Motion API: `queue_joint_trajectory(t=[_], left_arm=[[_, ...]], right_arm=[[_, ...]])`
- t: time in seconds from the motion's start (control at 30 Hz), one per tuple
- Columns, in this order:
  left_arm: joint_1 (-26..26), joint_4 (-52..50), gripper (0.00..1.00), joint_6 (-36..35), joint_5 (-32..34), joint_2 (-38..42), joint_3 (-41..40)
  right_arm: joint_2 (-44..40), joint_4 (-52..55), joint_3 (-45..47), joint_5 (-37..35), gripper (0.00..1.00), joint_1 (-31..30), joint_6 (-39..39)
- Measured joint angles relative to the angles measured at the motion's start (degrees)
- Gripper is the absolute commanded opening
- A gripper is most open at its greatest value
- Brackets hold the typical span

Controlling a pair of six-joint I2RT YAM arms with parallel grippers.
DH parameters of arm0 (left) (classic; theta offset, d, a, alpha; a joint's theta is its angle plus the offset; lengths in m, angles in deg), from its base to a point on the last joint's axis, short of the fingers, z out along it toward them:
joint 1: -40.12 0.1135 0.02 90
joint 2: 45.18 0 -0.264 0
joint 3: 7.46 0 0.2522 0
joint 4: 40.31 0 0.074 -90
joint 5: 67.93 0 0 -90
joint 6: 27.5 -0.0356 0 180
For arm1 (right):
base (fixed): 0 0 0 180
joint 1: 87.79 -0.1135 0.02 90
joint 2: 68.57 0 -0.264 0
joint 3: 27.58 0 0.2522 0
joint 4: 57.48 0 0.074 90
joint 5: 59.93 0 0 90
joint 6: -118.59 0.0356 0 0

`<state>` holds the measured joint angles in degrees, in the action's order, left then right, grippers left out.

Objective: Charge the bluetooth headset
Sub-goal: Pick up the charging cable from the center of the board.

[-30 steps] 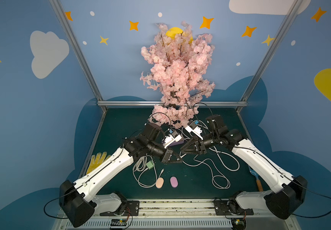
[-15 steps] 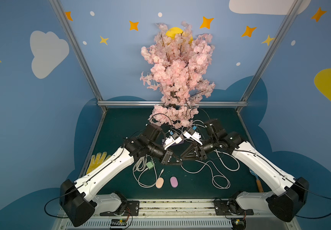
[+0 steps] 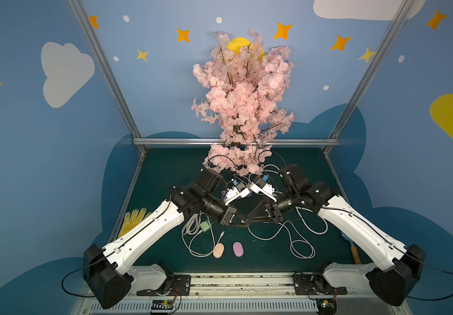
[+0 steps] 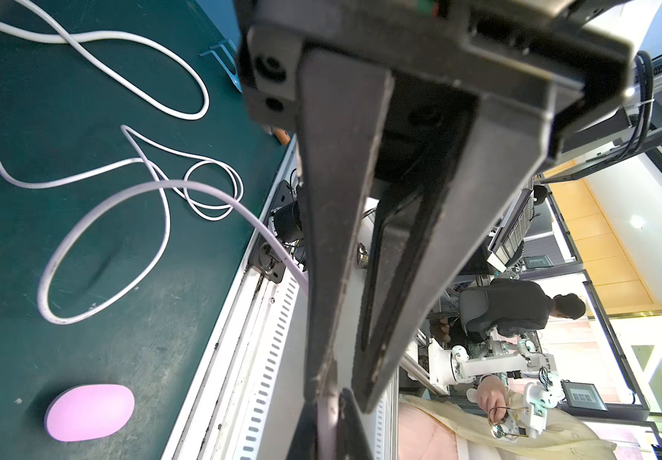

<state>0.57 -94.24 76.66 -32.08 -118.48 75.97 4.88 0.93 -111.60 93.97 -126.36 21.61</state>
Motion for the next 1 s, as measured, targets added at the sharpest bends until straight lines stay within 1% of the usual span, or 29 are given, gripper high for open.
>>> queue_joint_trajectory(t=[0.23,0.3,0.43,0.47,0.5,0.6,0.7,0.73,0.8,0.87,0.9,0.97,1.0], left_arm=[[0.00,-2.14,0.03,-1.18,-0.07,-0.57,1.01],[0.00,-2.56,0.03,-1.44,-0.13,-0.81,1.25],[0.04,-3.58,0.03,-2.08,-0.39,-1.07,1.81],[0.04,-3.76,0.04,-2.19,-0.39,-1.07,1.88],[0.04,-3.98,0.09,-2.25,-0.44,-1.09,1.90],[0.17,-3.87,0.42,-2.40,-0.33,-1.09,2.03],[0.90,-3.02,0.61,-1.79,-0.26,-1.07,2.05],[1.20,-2.29,0.64,-1.38,-0.26,-0.98,2.01],[1.84,-0.09,0.64,-0.44,-0.28,-0.37,1.62],[2.60,2.71,0.60,1.20,-0.39,1.40,0.22],[3.08,4.35,0.58,2.19,-0.46,2.60,-0.81],[3.91,8.09,0.50,4.48,-0.55,5.33,-3.39],[4.26,10.14,0.48,5.81,-0.55,6.64,-4.81]], right_arm=[[0.00,1.36,0.00,-0.50,0.17,-0.28,-0.76],[0.00,1.57,0.00,-0.61,0.13,-0.33,-0.83],[0.00,1.73,0.00,-0.76,0.00,-0.72,-0.83],[0.00,1.70,0.00,-0.76,0.00,-0.79,-0.52],[0.00,1.53,0.00,-0.83,0.00,-0.90,-0.37],[-0.50,0.07,0.83,-1.11,0.00,-1.14,0.85],[-2.16,-2.91,3.04,-1.73,0.00,-1.29,2.91],[-2.86,-3.91,3.98,-1.99,0.00,-1.29,3.74],[-3.82,-5.84,5.73,-2.49,0.00,-1.46,5.38],[-4.50,-7.89,7.30,-3.06,0.00,-1.49,7.04],[-4.81,-9.01,7.93,-3.28,0.00,-1.44,8.09],[-5.27,-11.13,8.83,-3.87,0.00,-1.40,9.84],[-5.53,-12.55,9.25,-4.28,0.00,-1.40,11.08]])
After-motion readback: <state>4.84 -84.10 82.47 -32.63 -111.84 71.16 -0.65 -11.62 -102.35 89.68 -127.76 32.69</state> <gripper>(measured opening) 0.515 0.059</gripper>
